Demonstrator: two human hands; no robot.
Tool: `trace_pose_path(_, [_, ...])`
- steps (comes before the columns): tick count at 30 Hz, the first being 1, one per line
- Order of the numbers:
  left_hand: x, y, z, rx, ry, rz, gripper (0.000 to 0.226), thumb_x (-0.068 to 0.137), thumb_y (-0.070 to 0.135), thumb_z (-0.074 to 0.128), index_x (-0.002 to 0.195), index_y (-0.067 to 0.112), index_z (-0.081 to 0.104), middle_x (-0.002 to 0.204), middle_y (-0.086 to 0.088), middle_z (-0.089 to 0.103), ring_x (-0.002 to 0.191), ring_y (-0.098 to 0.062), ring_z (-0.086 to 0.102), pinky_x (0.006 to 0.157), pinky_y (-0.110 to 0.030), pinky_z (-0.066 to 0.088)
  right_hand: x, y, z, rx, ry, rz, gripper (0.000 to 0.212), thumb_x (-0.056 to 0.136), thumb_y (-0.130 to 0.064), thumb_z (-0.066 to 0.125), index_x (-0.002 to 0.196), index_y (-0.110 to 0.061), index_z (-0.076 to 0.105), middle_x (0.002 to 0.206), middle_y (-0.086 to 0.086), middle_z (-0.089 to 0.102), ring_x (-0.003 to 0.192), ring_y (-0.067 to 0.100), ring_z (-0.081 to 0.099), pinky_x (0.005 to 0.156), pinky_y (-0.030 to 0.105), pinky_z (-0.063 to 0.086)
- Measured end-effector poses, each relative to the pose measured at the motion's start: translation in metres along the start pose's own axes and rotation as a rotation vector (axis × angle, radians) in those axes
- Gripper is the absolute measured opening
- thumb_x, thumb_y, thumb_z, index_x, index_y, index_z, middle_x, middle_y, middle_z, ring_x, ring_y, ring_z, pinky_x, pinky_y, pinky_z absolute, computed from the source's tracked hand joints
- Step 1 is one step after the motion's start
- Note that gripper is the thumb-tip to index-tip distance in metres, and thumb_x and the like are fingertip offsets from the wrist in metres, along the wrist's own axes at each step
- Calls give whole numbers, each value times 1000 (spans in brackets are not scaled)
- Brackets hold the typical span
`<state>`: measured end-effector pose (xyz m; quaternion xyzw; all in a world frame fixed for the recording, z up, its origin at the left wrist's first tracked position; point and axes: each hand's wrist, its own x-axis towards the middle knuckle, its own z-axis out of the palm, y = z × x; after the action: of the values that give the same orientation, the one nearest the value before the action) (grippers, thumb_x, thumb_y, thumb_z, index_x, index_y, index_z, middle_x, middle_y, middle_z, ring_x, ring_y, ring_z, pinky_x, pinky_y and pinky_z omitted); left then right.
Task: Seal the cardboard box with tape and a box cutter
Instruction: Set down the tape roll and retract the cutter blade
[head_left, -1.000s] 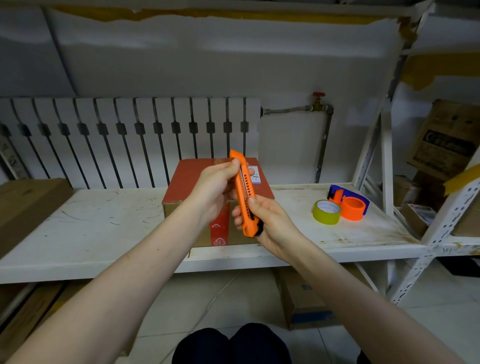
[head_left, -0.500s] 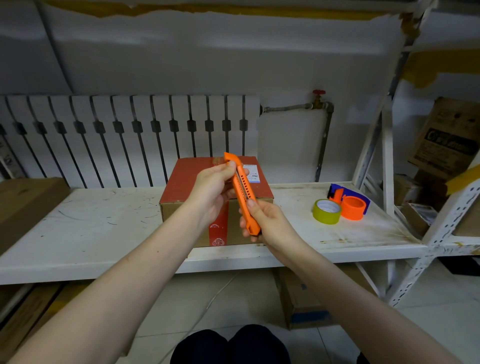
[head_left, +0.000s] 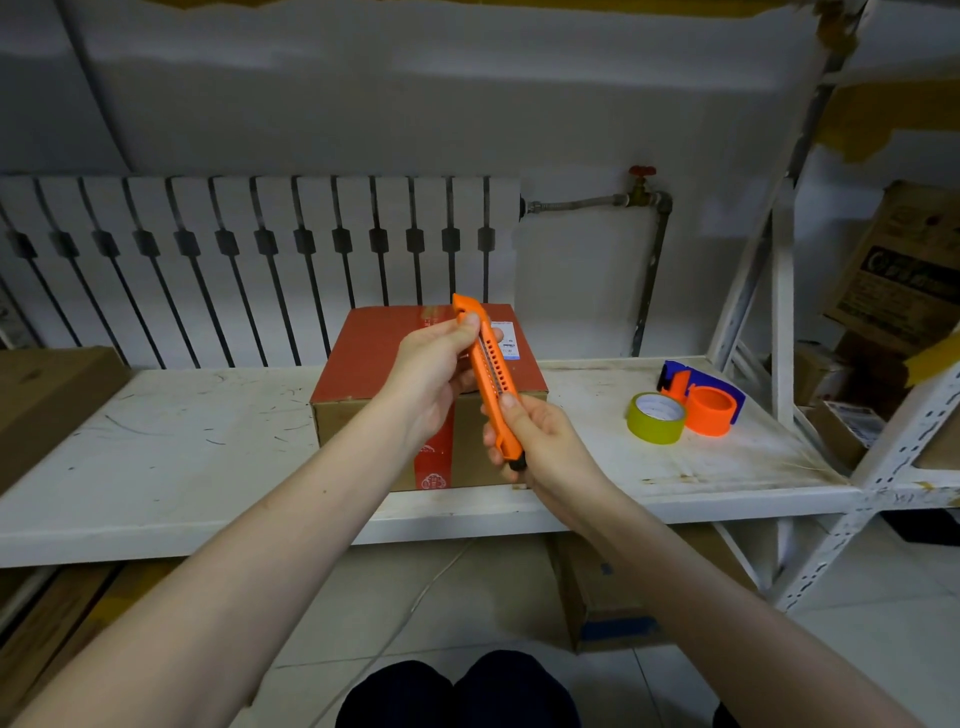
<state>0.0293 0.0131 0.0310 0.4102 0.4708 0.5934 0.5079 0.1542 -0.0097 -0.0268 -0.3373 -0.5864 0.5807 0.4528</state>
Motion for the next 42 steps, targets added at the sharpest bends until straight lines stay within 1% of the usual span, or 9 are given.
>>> trace_pose_path(5, [6, -6, 2, 2, -18, -38, 20, 92, 23, 56, 99, 9, 69, 94, -8, 71, 76, -13, 64, 70, -26, 54, 3, 5, -4, -5, 72, 5, 33, 97, -38, 40, 90, -11, 57, 61, -1, 57, 49, 8, 51, 44, 19, 38])
trace_pose_path(10, [5, -10, 7, -11, 6, -40, 17, 92, 21, 56, 91, 9, 69, 83, -4, 70, 68, -12, 63, 56, -20, 51, 5, 8, -1, -34, 147, 9, 32, 98, -37, 40, 84, -13, 57, 55, -1, 56, 44, 9, 50, 42, 21, 38])
trace_pose_path(16, [7, -11, 5, -80, 52, -84, 15, 94, 18, 53, 92, 8, 65, 94, -12, 71, 95, -30, 67, 82, -38, 57, 5, -2, -2, 74, 65, 96, 47, 98, -47, 26, 91, -14, 58, 65, 9, 60, 50, 15, 56, 48, 25, 45])
trace_pose_path(19, [10, -7, -5, -147, 89, -115, 15, 94, 16, 53, 96, 5, 63, 91, -11, 71, 97, -30, 66, 75, -34, 58, -1, -9, -16, 312, -155, 106, 40, 102, -27, 24, 111, -7, 58, 96, 19, 66, 80, 22, 68, 72, 27, 55])
trace_pose_path(23, [11, -2, -12, -239, 105, -174, 15, 94, 17, 54, 94, 3, 60, 90, -12, 71, 91, -26, 69, 59, -28, 60, -8, -7, -33, 438, -392, 63, 49, 93, 1, 42, 140, -9, 37, 137, 17, 52, 126, 26, 51, 99, 30, 47])
trace_pose_path(30, [6, -4, -5, -263, -4, -181, 21, 95, 17, 50, 98, -1, 61, 89, -12, 69, 75, -20, 70, 54, -27, 60, -10, 4, -36, 474, -362, -38, 63, 77, -14, 71, 135, -14, 47, 128, 16, 59, 118, 23, 58, 95, 27, 50])
trace_pose_path(33, [6, -8, -1, -221, -42, -168, 29, 95, 18, 51, 110, -5, 60, 93, -14, 70, 81, -23, 70, 56, -26, 59, -13, 11, -41, 507, -333, -43, 70, 72, -15, 78, 135, -10, 47, 122, 17, 63, 113, 23, 61, 94, 27, 51])
trace_pose_path(38, [11, -22, 11, -159, -51, -163, 26, 93, 17, 55, 108, -3, 62, 94, -15, 71, 96, -29, 70, 64, -29, 61, -19, 32, -54, 589, -233, 25, 74, 64, -19, 85, 129, -8, 51, 117, 13, 67, 105, 19, 66, 78, 20, 56])
trace_pose_path(42, [20, -38, 18, -144, 1, -229, 28, 92, 16, 56, 113, -3, 60, 101, -16, 70, 102, -31, 67, 66, -30, 61, -19, 41, -68, 580, -178, 54, 60, 73, -18, 75, 129, -11, 52, 118, 13, 66, 105, 19, 66, 77, 19, 56])
